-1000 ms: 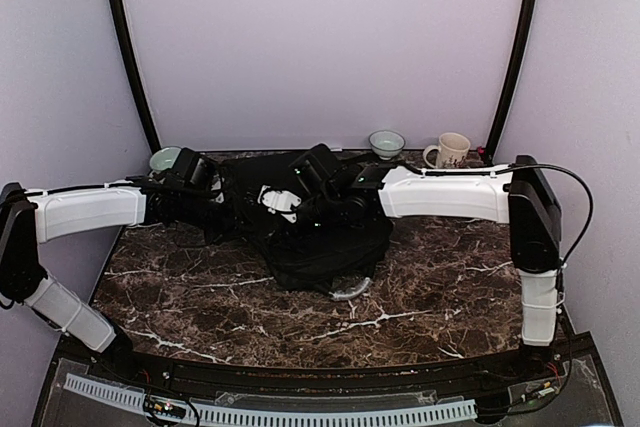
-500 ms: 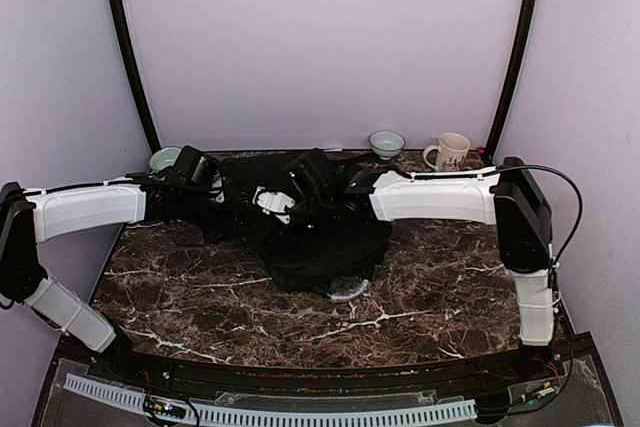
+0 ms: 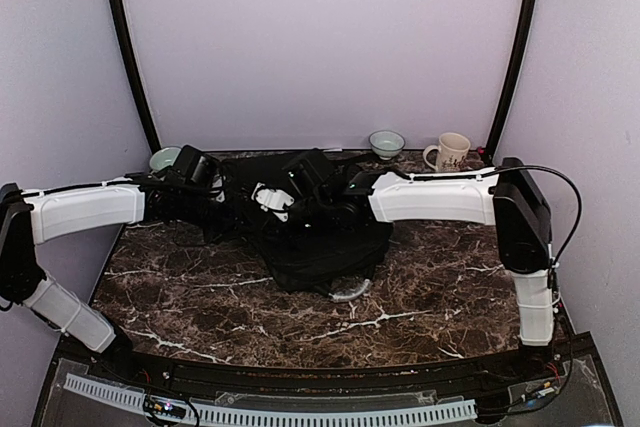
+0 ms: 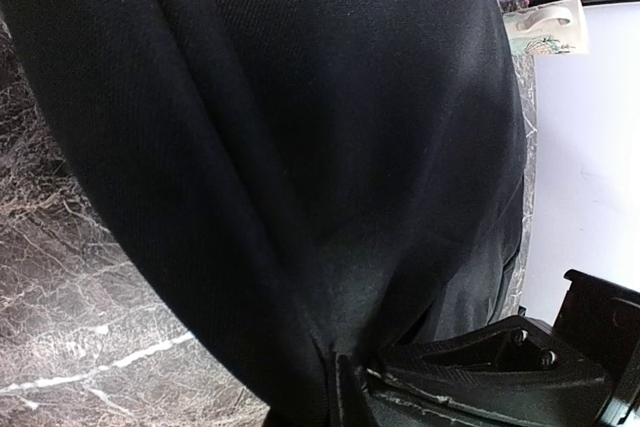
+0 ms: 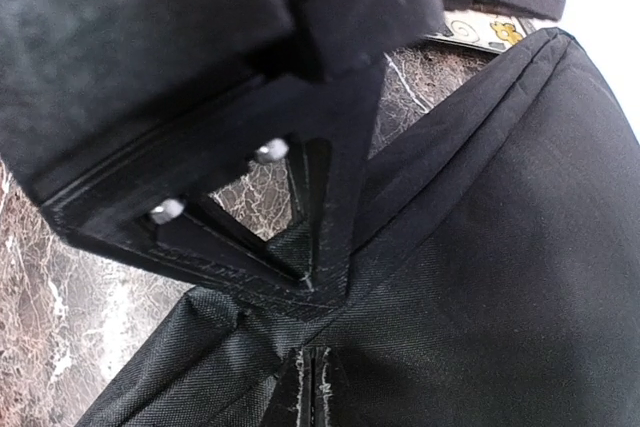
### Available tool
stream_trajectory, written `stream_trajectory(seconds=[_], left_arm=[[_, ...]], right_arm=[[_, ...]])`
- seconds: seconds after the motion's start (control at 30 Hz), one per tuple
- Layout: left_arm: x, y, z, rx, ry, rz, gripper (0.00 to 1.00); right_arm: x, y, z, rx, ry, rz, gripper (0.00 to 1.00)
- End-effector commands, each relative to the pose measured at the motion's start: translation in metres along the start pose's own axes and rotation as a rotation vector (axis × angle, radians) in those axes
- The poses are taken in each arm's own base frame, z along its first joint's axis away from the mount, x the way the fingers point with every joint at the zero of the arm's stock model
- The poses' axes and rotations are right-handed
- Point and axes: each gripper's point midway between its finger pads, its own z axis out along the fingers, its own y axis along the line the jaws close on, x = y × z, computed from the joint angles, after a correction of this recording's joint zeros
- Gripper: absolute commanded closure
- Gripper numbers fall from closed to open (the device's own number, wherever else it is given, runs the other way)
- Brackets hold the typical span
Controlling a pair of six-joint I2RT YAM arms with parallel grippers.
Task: Pack the student bag
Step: Zip the lower front pocket of the student bag.
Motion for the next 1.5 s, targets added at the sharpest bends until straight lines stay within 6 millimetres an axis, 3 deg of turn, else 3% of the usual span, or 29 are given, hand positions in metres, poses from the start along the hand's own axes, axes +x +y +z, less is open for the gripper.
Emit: stream_trajectory(seconds=[0.0,0.17,0.4,0.67,1.17,1.47], left_arm=[[-0.015,-0.05,-0.038,0.154,-0.093,0.094,1.0],[-0.013,-0.045,-0.04,0.14,-0.1,0.086,1.0],[-0.009,-0.035,-0.045,0.111,-0.119,0.077,1.0],[-0.007,-0.031,-0.05,0.1,-0.128,0.085,1.0],[0.0,-0.022,-0.057,0.084,-0.13,0.094,1.0],[0.003,-0.022,-0.064,0.086,-0.131,0.112,1.0]], right_arm=[[0.017,-0.013,0.0,0.037,0.059,0.065,1.0],[0.024,-0.027,-0.007,0.042,0.05,0.188,1.0],[0.041,-0.075,-0.029,0.141,-0.03,0.477,1.0],[0.063,-0.098,-0.044,0.115,-0.125,0.737,1.0],[0.114,-0.156,-0.086,0.232,-0.151,0.931,1.0],[0.135,-0.174,-0.114,0.3,-0.151,0.946,1.0]])
